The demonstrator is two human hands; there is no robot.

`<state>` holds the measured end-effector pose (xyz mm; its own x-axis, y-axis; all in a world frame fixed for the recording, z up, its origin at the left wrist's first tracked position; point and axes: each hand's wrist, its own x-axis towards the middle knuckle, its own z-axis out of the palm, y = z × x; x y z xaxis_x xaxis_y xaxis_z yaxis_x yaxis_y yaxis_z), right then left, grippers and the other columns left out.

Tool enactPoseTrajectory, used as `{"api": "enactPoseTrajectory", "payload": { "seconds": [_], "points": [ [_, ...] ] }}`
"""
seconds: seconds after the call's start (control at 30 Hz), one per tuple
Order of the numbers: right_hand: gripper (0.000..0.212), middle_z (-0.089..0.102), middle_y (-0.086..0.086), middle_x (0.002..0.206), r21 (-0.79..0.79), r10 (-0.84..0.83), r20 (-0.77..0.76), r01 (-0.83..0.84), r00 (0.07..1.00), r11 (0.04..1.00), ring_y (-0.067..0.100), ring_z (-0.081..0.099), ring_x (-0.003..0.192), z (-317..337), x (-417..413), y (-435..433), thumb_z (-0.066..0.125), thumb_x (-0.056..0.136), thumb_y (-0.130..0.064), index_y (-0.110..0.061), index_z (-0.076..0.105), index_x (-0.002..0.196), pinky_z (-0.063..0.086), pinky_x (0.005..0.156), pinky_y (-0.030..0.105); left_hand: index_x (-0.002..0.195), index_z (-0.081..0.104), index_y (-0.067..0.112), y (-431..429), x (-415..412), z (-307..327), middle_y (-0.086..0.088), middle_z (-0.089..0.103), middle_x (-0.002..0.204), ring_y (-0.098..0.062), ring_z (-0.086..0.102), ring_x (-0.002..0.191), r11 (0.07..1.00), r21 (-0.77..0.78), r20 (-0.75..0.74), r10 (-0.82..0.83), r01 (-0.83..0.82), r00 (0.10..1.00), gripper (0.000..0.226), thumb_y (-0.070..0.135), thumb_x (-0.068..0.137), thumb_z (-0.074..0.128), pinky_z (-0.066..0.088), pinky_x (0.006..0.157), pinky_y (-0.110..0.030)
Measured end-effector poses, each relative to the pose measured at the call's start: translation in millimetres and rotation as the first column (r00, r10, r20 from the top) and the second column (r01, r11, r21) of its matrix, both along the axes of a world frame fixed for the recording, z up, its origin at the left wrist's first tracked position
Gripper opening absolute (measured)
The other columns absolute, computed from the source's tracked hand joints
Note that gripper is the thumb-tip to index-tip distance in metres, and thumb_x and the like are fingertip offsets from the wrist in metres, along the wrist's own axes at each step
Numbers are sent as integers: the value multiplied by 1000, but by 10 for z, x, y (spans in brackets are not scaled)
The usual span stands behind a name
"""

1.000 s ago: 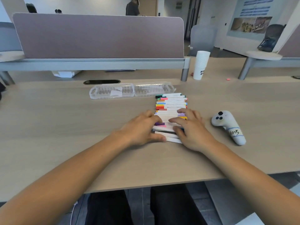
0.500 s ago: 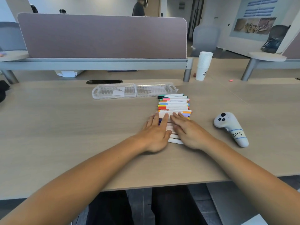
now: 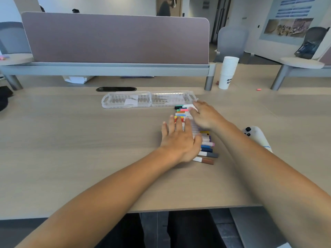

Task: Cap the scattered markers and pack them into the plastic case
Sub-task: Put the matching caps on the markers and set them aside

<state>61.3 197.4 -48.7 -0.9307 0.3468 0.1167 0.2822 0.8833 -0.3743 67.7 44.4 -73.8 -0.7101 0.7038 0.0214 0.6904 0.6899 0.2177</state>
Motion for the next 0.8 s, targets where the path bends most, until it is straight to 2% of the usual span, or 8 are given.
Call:
{"api": "enactPoseTrajectory", "payload": {
  "seconds": [0.07, 0.17, 0.27, 0.33, 0.43, 0.53, 0.67, 0.8],
  "points": [
    [61, 19, 7, 163, -5, -10, 63, 10, 998, 1000, 24, 14, 150, 9, -242, 114, 32, 104, -46, -16, 22, 156, 19, 120, 41, 157, 0, 15, 74, 17, -30, -13, -6, 164, -29, -19, 149, 1000, 7, 21, -13, 13, 1000, 79, 64, 96, 12, -9, 119, -53],
    [67, 17, 7, 164, 46, -20, 125, 14, 992, 999, 25, 10, 151, 6, -525, 283, 28, 101, -57, -22, 18, 157, 15, 121, 45, 157, 4, 13, 147, -58, -69, -12, -3, 164, -29, -17, 149, 1000, -23, -22, -13, 12, 1000, 94, 77, 88, 7, -6, 119, -53],
    [71, 6, 4, 166, 111, -58, 185, 38, 981, 993, 24, 1, 152, -42, -673, 363, 22, 99, -63, -23, 11, 158, 10, 122, 46, 157, 5, 12, 185, -113, -117, -10, -2, 165, -28, -16, 150, 996, -54, -73, -72, 68, 995, 101, 81, 84, 5, -8, 119, -53],
    [76, -3, -1, 166, 145, -56, 233, 22, 971, 989, 23, -7, 152, -130, -705, 365, 19, 96, -69, -29, 1, 158, 6, 121, 48, 157, 5, 14, 201, -140, -143, -5, -2, 165, -26, -14, 150, 993, -61, -53, -107, 104, 993, 99, 81, 85, 7, -7, 120, -51],
    [88, -4, -2, 166, 178, -38, 264, -10, 964, 984, 20, -2, 153, -294, -738, 398, 14, 88, -80, -30, -9, 156, 9, 120, 48, 157, 1, 15, 209, -210, -175, -1, -4, 165, -22, -11, 151, 987, -99, 2, -123, 122, 992, 99, 82, 85, 8, -5, 121, -48],
    [93, 2, 1, 166, 190, -44, 276, -9, 960, 982, 20, 6, 152, -302, -758, 426, 11, 84, -83, -27, -7, 157, 12, 120, 47, 157, 0, 16, 205, -255, -187, -2, -6, 165, -21, -11, 151, 982, -116, 19, -148, 150, 989, 100, 83, 84, 7, -5, 121, -49],
    [92, -5, -2, 166, 212, -69, 286, 6, 956, 977, 21, 5, 152, -315, -753, 430, 13, 87, -82, -25, 4, 158, 11, 119, 47, 157, 0, 18, 162, -305, -166, -2, -7, 165, -20, -11, 151, 975, -109, 25, -193, 195, 981, 97, 81, 85, 8, -5, 121, -47],
    [88, 6, -3, 166, 238, -109, 271, 43, 956, 970, 21, 8, 152, -341, -743, 379, 15, 89, -79, -24, 11, 158, 12, 118, 48, 157, 1, 20, 54, -381, -162, 0, -6, 165, -17, -12, 151, 959, -115, 21, -258, 259, 966, 89, 77, 89, 8, -5, 122, -44]
  ]
}}
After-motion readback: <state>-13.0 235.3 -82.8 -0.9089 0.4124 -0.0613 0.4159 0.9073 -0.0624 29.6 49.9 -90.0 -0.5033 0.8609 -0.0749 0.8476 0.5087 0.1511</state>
